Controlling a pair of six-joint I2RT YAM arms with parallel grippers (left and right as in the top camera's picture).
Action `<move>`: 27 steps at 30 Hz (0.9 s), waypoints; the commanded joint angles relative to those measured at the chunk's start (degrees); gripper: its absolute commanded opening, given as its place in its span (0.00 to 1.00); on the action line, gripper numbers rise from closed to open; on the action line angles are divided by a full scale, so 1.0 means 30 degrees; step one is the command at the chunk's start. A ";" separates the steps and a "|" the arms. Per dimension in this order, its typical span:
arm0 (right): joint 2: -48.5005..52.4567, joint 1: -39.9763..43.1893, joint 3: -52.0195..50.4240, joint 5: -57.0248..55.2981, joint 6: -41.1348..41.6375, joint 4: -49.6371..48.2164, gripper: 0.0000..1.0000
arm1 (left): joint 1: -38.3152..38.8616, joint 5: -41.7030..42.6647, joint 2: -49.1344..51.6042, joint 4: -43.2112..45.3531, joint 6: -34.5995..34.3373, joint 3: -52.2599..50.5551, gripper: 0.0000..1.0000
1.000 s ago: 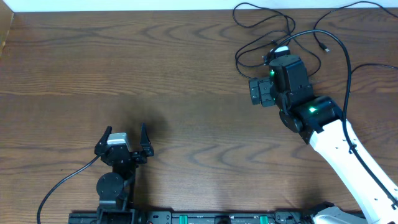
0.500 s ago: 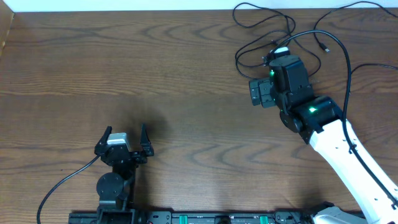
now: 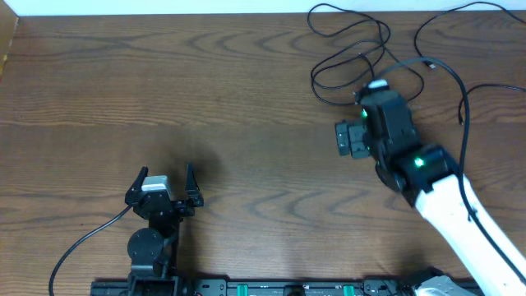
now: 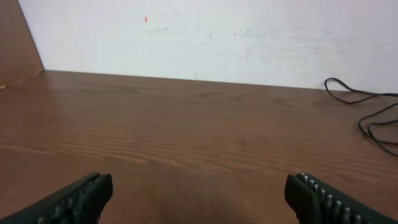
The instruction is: Untangle cables
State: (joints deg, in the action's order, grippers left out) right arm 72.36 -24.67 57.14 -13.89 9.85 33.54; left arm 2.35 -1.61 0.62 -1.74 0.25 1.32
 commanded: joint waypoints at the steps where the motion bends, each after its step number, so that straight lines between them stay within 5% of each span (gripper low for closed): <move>1: -0.1872 -0.0138 -0.2776 -0.0029 0.1129 -0.2127 0.99 | -0.0102 -0.0036 -0.0109 -0.0809 0.0270 -0.0357 0.94; 13: -0.7089 -0.0138 -1.2145 0.1501 0.1144 -1.3821 0.99 | -0.0102 -0.0036 -0.0109 -0.0809 0.0262 -0.0357 0.93; 27: -1.3573 -0.0138 -1.7340 0.1530 0.1137 -1.5977 0.99 | -0.0102 -0.0036 -0.0109 -0.0809 0.0270 -0.0357 0.94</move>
State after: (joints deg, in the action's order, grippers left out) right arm 35.79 -24.67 7.53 -9.56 12.64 -14.26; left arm 2.33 -1.48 0.64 -1.89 0.27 1.37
